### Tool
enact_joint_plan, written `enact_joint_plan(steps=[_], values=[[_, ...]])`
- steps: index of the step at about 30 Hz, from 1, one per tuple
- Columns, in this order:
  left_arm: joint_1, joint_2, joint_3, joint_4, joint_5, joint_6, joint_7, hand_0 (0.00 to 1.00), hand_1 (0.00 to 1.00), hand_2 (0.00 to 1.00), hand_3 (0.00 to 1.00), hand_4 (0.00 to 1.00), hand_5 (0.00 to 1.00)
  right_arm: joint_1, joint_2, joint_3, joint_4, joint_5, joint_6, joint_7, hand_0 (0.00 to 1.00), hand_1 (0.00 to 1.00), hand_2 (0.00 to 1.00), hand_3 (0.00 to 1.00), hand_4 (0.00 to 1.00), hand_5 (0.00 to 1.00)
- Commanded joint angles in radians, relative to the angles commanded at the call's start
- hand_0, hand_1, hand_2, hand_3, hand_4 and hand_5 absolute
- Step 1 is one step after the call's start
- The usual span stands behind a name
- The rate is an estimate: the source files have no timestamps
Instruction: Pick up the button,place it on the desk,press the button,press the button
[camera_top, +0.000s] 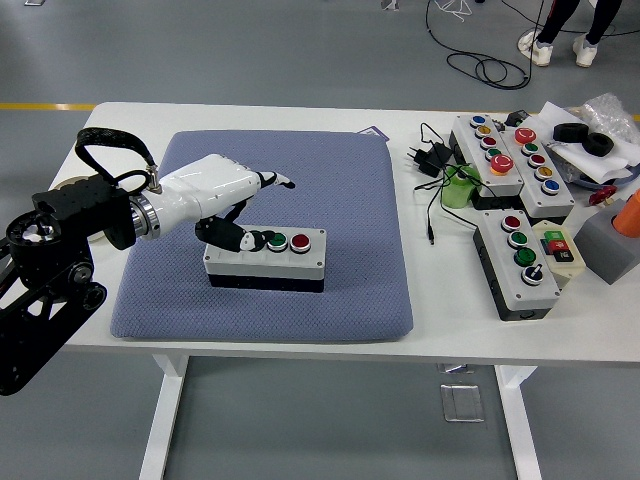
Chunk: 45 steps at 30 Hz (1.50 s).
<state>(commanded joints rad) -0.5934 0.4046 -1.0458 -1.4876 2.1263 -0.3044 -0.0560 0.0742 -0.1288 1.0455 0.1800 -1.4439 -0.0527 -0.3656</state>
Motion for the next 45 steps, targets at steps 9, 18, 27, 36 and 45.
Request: enact_joint_plan(steps=[9,18,27,36,45], values=[[0.032,-0.018,-0.072,0.162,-0.353,0.291,-0.009,0.705,0.792,0.866,0.946,0.886,0.998,-0.002,0.0,-0.006,0.0,0.01,-0.001,0.001,0.637,0.457,0.61,0.564,0.302,0.237],[0.047,-0.031,-0.041,0.297,-0.73,0.371,-0.077,0.82,0.857,0.911,0.889,0.847,0.998,-0.007,0.0,-0.007,0.0,0.01,-0.001,0.001,0.637,0.457,0.61,0.564,0.303,0.237],[0.047,-0.027,-0.062,0.432,-1.114,0.297,-0.078,0.828,0.859,0.917,0.904,0.861,0.998,0.002,0.001,-0.011,0.0,0.024,-0.005,0.002,0.636,0.455,0.61,0.565,0.303,0.236],[0.05,-0.017,-0.083,0.47,-1.495,0.261,-0.083,0.822,0.856,0.91,0.897,0.839,0.998,0.006,0.001,-0.006,0.0,0.022,-0.006,0.002,0.637,0.457,0.611,0.564,0.303,0.236],[0.045,-0.009,-0.088,0.471,-1.586,0.25,-0.082,0.821,0.857,0.91,0.896,0.836,0.998,0.01,0.001,-0.008,0.0,0.026,-0.006,0.002,0.638,0.457,0.611,0.565,0.303,0.235]])
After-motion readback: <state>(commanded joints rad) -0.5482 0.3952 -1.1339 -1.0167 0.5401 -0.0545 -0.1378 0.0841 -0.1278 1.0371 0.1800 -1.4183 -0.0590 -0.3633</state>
